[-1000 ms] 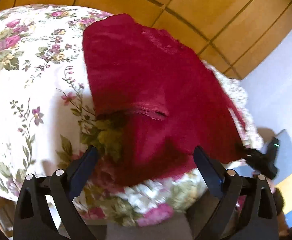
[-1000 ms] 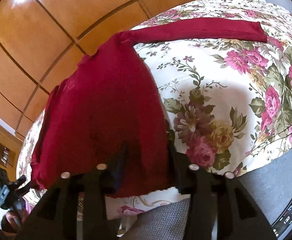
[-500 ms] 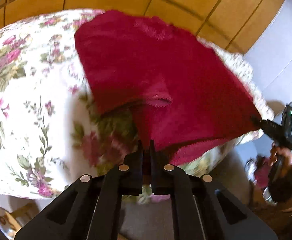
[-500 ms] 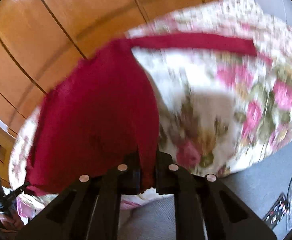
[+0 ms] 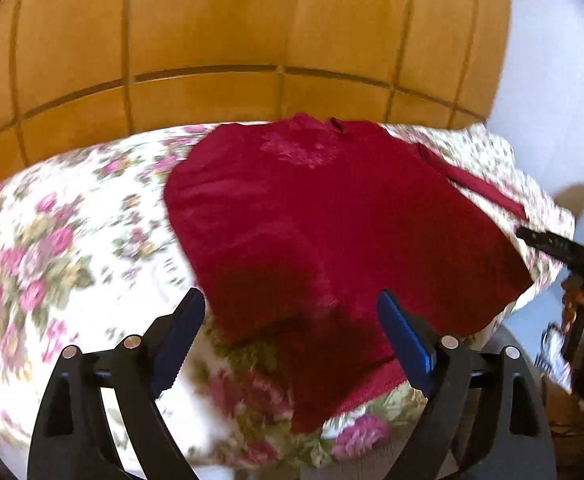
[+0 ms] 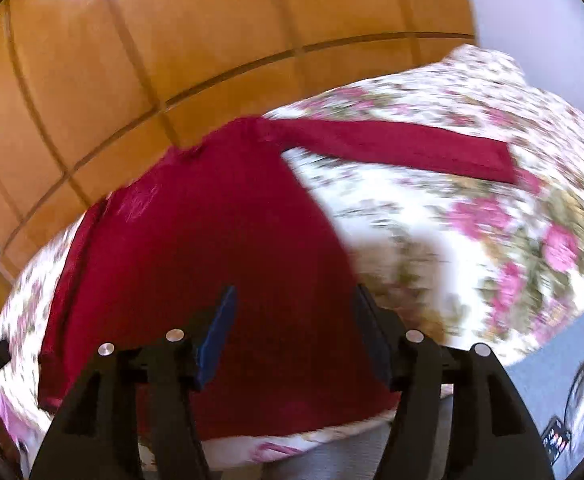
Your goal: Fold small clothes
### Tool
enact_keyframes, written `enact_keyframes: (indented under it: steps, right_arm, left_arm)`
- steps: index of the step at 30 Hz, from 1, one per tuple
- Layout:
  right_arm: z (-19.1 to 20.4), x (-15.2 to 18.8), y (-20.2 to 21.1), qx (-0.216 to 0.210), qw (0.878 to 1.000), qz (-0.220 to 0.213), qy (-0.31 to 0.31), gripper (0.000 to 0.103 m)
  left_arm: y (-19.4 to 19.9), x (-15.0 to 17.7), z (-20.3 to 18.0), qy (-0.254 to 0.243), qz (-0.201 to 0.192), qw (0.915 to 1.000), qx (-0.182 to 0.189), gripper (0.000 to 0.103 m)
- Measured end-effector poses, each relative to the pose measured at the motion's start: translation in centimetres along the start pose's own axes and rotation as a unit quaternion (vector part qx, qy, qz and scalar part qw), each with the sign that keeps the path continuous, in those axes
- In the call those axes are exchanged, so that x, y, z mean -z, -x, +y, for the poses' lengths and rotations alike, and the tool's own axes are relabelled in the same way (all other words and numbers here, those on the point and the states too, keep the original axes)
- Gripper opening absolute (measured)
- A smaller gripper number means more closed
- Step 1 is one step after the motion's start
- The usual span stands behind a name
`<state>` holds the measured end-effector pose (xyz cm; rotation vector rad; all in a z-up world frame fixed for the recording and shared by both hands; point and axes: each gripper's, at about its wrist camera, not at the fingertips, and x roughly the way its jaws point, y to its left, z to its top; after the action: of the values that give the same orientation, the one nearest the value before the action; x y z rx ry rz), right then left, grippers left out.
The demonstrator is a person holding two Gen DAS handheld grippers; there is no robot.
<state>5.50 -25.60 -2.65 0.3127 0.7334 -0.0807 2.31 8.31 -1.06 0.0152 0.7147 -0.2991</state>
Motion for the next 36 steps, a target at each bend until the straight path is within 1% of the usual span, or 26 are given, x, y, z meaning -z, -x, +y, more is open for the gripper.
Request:
enact_keyframes:
  steps: [2, 4, 5, 6, 7, 8, 9, 11, 12, 13, 15, 17, 19, 20, 21, 23, 25, 26, 27, 28, 29, 31, 34, 36]
  right_arm:
    - [2.2, 0.1, -1.4, -0.009, 1.000, 0.007, 0.016, 0.060]
    - [3.7, 0.3, -2.5, -0.017, 0.999, 0.015, 0.023, 0.061]
    - [4.7, 0.5, -3.1, -0.019, 0.999, 0.019, 0.029, 0.063]
    - [4.5, 0.7, -3.5, -0.020, 0.999, 0.022, 0.035, 0.066]
    - [5.2, 0.9, -3.8, -0.018, 0.999, 0.025, 0.043, 0.070]
    - [5.8, 1.3, -4.2, -0.013, 0.998, 0.032, 0.051, 0.071]
    - [6.0, 1.6, -4.5, -0.011, 0.998, 0.035, 0.054, 0.072]
    - [5.8, 2.3, -4.8, -0.009, 0.997, 0.048, 0.057, 0.076]
    - [5.5, 2.3, -5.7, -0.007, 0.997, 0.052, 0.055, 0.076]
    - [5.3, 2.4, -5.9, -0.006, 0.997, 0.054, 0.052, 0.076]
    - [5.1, 2.4, -6.0, -0.009, 0.997, 0.053, 0.052, 0.078]
    - [5.3, 2.6, -6.0, -0.010, 0.997, 0.054, 0.061, 0.083]
    - [5.5, 2.8, -6.3, -0.008, 0.996, 0.055, 0.068, 0.085]
    - [5.5, 3.0, -6.3, -0.007, 0.996, 0.054, 0.069, 0.086]
    - [5.5, 3.1, -6.3, -0.007, 0.996, 0.054, 0.068, 0.087]
    - [5.4, 3.2, -6.2, -0.008, 0.996, 0.055, 0.064, 0.088]
    - [5.2, 3.2, -6.2, -0.010, 0.996, 0.056, 0.062, 0.088]
    - [5.1, 3.2, -6.1, -0.010, 0.996, 0.057, 0.061, 0.089]
    - [5.1, 3.1, -6.2, -0.011, 0.996, 0.058, 0.060, 0.089]
    - [5.2, 3.0, -6.2, -0.011, 0.996, 0.059, 0.058, 0.090]
    - [5.3, 2.9, -6.1, -0.010, 0.997, 0.061, 0.057, 0.090]
    - [5.4, 2.6, -5.9, -0.008, 0.997, 0.060, 0.048, 0.090]
    - [5.5, 1.5, -5.1, -0.015, 0.998, 0.047, 0.026, 0.092]
    - [6.1, 0.6, -4.8, -0.018, 0.999, 0.037, 0.026, 0.093]
  left_arm:
    - [-2.5, -0.5, -1.4, -0.035, 0.018, 0.9992, -0.012, 0.087]
    - [-5.2, -0.4, -2.6, -0.073, 0.039, 0.9961, -0.030, 0.087]
    - [-6.9, -0.2, -2.9, -0.090, 0.054, 0.9937, -0.038, 0.085]
    - [-8.3, 0.0, -2.9, -0.101, 0.067, 0.9917, -0.043, 0.069]
    - [-9.4, 0.2, -2.5, -0.103, 0.081, 0.9902, -0.049, 0.057]
    - [-9.8, 0.2, -1.8, -0.089, 0.081, 0.9917, -0.045, 0.049]
    - [-9.4, 0.1, -1.0, -0.067, 0.072, 0.9946, -0.034, 0.032]
    - [-8.4, -0.6, 1.4, -0.026, 0.069, 0.9970, -0.026, 0.013]
    - [-7.6, -1.1, 2.8, -0.004, 0.065, 0.9976, -0.021, 0.009]
    - [-6.8, -1.5, 3.7, 0.011, 0.056, 0.9981, -0.021, 0.009]
    - [-4.7, -2.6, 7.1, 0.052, 0.027, 0.9977, -0.032, 0.009]
    - [-2.4, -3.6, 11.8, 0.112, 0.000, 0.9928, -0.043, 0.009]
    - [-1.2, -4.1, 15.6, 0.156, -0.010, 0.9865, -0.048, 0.009]
    - [-0.6, -4.4, 18.7, 0.193, -0.013, 0.9794, -0.059, 0.009]
    - [-0.1, -4.5, 20.2, 0.212, -0.015, 0.9750, -0.063, 0.009]
    - [0.4, -4.7, 24.9, 0.262, -0.019, 0.9618, -0.078, 0.008]
    - [0.5, -5.0, 28.8, 0.296, -0.022, 0.9505, -0.092, 0.008]
    - [0.3, -5.1, 31.1, 0.317, -0.023, 0.9439, -0.090, 0.008]
    - [-0.1, -5.2, 32.1, 0.328, -0.022, 0.9400, -0.092, 0.008]
    - [-0.6, -5.3, 34.1, 0.347, -0.019, 0.9332, -0.091, 0.008]
    - [-1.0, -5.4, 35.2, 0.356, -0.017, 0.9301, -0.088, 0.008]
    - [-2.0, -6.4, 36.7, 0.360, -0.009, 0.9282, -0.095, 0.008]
    - [-3.5, -8.6, 38.4, 0.358, 0.002, 0.9290, -0.095, 0.008]
    - [-3.1, -9.7, 38.2, 0.355, 0.001, 0.9303, -0.093, 0.008]
